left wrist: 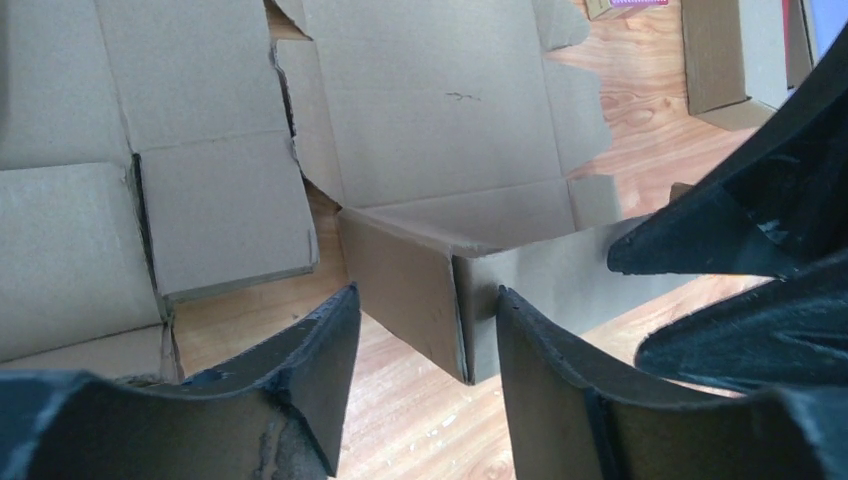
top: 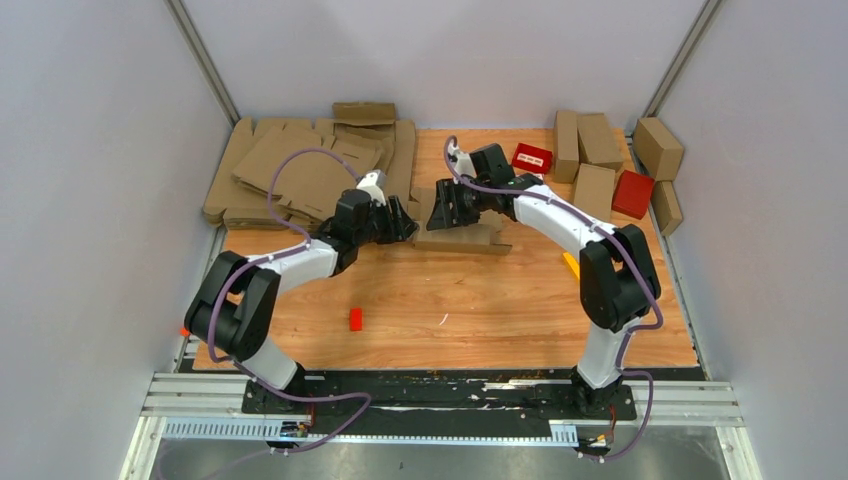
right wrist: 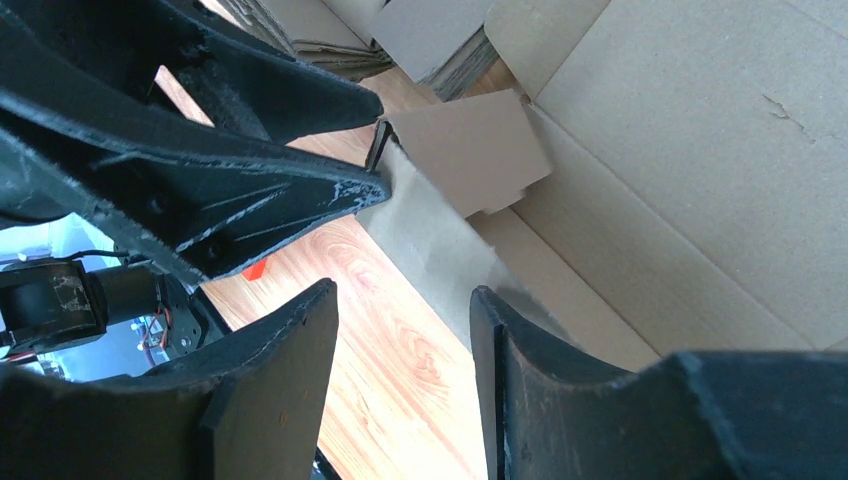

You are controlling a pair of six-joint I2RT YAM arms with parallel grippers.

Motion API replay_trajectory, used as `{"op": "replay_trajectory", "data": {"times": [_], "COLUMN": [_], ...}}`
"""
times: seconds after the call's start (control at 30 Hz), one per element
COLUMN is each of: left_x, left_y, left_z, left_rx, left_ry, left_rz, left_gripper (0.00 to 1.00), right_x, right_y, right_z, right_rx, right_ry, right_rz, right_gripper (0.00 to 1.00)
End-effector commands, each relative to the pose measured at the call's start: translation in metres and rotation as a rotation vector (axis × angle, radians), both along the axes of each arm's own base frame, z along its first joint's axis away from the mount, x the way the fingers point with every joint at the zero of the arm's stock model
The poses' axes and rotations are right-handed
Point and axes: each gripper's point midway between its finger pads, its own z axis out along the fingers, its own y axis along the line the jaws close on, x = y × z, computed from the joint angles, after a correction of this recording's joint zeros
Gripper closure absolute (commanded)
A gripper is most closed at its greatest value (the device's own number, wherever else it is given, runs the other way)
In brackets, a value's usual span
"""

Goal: Fold the paper box

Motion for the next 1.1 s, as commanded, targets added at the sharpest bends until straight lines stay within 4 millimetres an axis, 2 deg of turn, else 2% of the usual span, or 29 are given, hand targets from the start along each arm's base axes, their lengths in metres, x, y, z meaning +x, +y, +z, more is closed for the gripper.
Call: {"op": "replay_trajectory", "data": {"times": [0.0,0.13,0.23,0.43,0.57,0.67,0.77,0.9,1.07], "left_x": [0.015,0.017,0.017,0.011,0.005,0.002,0.002,0.003,0.001], "left_y": [-0.005,-0.007,-0.008,-0.006,-0.004,-0.002,0.001,0.007,0.021], "left_z": [0.008,-0.004,-0.001,0.022,0.037,0.049,0.053,0.051,0.054], "left_rx": [-0.065,-0.097,-0.118,-0.116,-0.123,-0.127,-0.112,-0.091,-0.081], "left_ry": [-0.023,0.015,0.010,-0.046,-0.072,-0.098,-0.105,-0.088,-0.094], "left_rz": [-0.003,-0.018,-0.031,-0.053,-0.063,-0.063,-0.054,-0.029,0.021], "left_gripper": [0.44,0.49,0.50,0.38,0.28,0.24,0.23,0.25,0.28], "right_x": [0.012,0.013,0.013,0.017,0.029,0.037,0.044,0.050,0.034], "right_y": [0.003,0.002,0.003,-0.004,-0.012,-0.012,-0.010,-0.008,0.006], "right_z": [0.011,0.010,0.013,0.027,0.036,0.038,0.035,0.020,0.009], "right_rx": [0.009,0.009,0.013,-0.014,-0.059,-0.077,-0.089,-0.111,-0.064], "right_ry": [-0.048,-0.043,-0.048,-0.098,-0.147,-0.160,-0.169,-0.166,-0.113], "right_rz": [0.015,0.016,0.017,-0.001,-0.034,-0.043,-0.037,-0.008,0.088], "right_gripper": [0.48,0.49,0.48,0.43,0.34,0.27,0.21,0.19,0.23]}}
